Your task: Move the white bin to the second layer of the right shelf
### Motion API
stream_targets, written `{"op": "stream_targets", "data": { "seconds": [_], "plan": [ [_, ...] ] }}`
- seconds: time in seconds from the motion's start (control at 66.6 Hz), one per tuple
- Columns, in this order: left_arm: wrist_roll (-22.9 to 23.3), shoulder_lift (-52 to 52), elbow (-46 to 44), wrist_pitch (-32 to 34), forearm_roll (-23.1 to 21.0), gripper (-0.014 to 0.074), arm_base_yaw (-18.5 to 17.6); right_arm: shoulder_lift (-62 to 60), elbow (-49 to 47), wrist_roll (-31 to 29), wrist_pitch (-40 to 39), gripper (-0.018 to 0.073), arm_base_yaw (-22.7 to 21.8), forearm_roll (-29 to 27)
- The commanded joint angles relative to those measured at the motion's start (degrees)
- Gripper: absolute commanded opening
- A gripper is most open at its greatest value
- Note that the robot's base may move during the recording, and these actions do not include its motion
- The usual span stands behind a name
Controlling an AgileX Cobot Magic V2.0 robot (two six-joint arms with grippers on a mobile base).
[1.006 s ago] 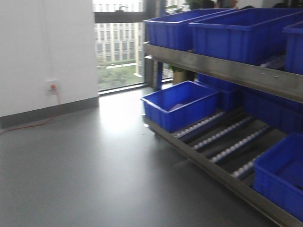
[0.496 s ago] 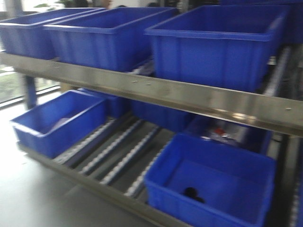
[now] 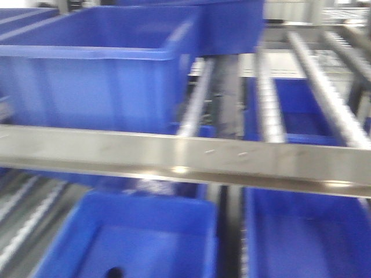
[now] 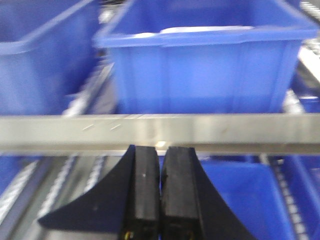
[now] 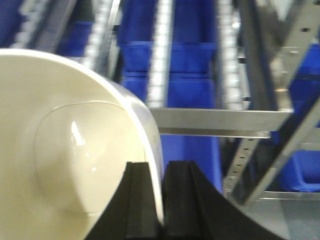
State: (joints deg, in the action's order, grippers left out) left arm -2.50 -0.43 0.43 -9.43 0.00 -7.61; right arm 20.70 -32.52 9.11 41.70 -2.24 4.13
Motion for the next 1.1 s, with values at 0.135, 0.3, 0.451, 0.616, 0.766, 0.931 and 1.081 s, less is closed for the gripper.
{"op": "stream_targets", "data": {
  "seconds": [0.135, 0.3, 0.451, 0.616, 0.766, 0.931, 1.081],
  "plan": [
    [0.30, -0.79, 2.11, 4.99, 0.00, 0.0085, -0.29, 0.26, -1.82, 0.32, -5.41, 0.0049, -0.30, 0.32],
    [0.30, -0.79, 2.11, 4.99, 0.00, 0.0085, -0.29, 0.26, -1.82, 0.32, -5.41, 0.0049, -0.30, 0.32],
    [0.30, -0.79, 2.11, 4.99, 0.00, 0.0085, -0.29, 0.26, -1.82, 0.32, -5.41, 0.0049, -0.30, 0.32],
    [0.30, -0.79, 2.11, 4.99, 0.00, 0.0085, -0.29, 0.26, -1.82, 0.32, -5.41, 0.0049, -0.30, 0.32],
    [0.30, -0.79, 2.11, 4.99, 0.00, 0.0085, -0.29, 0.26, -1.82, 0.32, -5.41, 0.0049, -0.30, 0.32],
    [0.30, -0.79, 2.11, 4.99, 0.00, 0.0085, -0.29, 0.26, -1.82, 0.32, -5.41, 0.0049, -0.30, 0.32],
    [0.30, -0.79, 2.11, 4.99, 0.00, 0.0085, -0.29, 0.26, -1.82, 0.32, -5.41, 0.0049, -0.30, 0.32]
  ]
}}
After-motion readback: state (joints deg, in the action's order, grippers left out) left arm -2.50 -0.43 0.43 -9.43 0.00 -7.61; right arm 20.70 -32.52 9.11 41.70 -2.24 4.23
